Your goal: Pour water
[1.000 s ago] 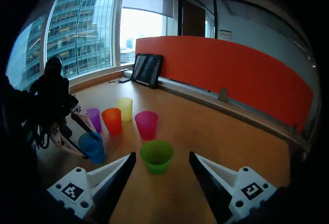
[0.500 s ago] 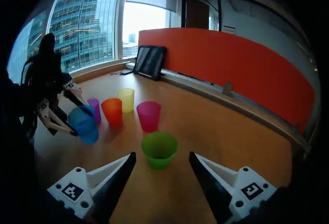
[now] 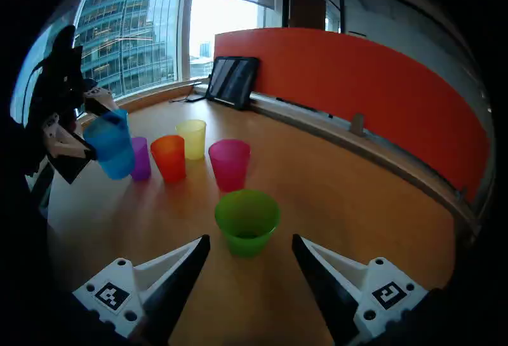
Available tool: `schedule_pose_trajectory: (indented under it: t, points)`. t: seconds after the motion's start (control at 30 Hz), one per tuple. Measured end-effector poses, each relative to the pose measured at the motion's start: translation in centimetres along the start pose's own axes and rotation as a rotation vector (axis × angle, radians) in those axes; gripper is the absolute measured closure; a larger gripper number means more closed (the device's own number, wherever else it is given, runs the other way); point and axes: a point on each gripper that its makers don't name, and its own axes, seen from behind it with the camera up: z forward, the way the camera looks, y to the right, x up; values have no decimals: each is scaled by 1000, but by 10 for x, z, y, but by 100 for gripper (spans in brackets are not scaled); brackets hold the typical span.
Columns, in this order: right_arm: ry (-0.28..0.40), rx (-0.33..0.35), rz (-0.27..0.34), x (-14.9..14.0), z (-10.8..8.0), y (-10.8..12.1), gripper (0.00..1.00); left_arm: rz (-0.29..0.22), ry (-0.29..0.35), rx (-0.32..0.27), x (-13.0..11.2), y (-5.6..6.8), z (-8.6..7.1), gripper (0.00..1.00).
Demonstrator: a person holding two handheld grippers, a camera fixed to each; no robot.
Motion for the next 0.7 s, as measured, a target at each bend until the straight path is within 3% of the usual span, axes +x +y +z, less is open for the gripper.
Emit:
schedule_pose_trajectory:
  t: [0.7]
  points:
    - [-65,28,-5,-12,44,-9,0,-6,105,65,34,-22,-31,13]
